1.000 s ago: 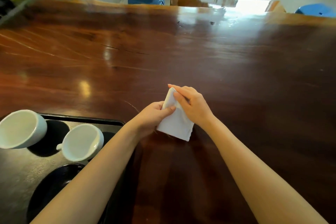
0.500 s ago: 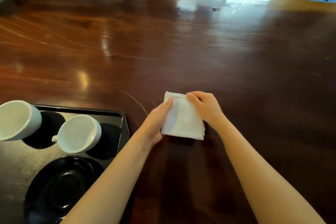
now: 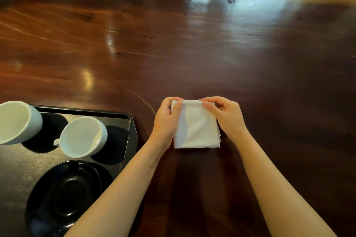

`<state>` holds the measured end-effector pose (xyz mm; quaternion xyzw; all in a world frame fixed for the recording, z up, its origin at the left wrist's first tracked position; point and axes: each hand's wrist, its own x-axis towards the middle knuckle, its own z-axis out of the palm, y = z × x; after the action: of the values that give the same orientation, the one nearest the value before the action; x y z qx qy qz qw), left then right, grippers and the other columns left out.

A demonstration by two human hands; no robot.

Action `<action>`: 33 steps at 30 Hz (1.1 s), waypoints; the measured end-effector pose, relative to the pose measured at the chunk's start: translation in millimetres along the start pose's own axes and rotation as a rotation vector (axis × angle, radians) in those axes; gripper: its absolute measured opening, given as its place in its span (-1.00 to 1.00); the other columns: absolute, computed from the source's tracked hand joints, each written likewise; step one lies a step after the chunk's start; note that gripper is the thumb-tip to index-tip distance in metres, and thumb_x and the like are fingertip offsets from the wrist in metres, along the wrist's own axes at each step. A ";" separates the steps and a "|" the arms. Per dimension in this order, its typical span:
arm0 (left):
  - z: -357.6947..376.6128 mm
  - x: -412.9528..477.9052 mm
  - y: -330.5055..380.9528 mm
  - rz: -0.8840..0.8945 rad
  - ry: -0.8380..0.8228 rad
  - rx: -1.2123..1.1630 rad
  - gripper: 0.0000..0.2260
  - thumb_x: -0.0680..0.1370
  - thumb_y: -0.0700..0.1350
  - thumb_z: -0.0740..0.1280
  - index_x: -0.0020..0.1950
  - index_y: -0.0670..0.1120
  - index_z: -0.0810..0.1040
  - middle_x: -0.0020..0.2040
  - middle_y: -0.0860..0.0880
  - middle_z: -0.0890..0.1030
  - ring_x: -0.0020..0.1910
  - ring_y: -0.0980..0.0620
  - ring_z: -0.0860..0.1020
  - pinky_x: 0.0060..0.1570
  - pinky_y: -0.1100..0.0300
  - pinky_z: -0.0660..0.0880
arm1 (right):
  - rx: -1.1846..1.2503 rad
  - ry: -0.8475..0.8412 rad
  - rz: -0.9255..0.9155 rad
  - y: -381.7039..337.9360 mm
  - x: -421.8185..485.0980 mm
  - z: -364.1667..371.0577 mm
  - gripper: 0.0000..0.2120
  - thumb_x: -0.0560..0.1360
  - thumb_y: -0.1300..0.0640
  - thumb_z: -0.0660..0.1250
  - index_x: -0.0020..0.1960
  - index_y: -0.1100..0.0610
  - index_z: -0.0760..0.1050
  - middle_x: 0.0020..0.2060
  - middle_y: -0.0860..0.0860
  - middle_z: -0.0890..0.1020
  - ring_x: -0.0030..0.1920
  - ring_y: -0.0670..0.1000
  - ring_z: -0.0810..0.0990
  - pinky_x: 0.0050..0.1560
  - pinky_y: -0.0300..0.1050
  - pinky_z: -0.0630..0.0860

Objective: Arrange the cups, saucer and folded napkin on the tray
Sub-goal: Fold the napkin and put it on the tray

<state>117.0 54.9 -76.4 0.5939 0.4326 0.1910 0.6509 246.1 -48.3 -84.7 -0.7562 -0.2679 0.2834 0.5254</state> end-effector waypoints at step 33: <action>-23.0 -52.1 24.4 -0.348 -0.150 -0.395 -0.85 0.60 -0.06 0.21 0.13 0.04 0.52 0.05 -0.01 0.66 0.02 0.03 0.63 0.00 0.07 0.59 | 0.477 -0.251 0.178 -69.8 -11.5 23.1 -0.67 0.60 0.00 0.12 -0.15 0.06 0.61 -0.07 -0.02 0.69 -0.02 0.00 0.62 0.05 -0.08 0.53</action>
<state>76.5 34.6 -34.2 0.3845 0.4332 0.1125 0.8074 214.2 -20.3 -23.6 -0.5908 -0.1888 0.4748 0.6244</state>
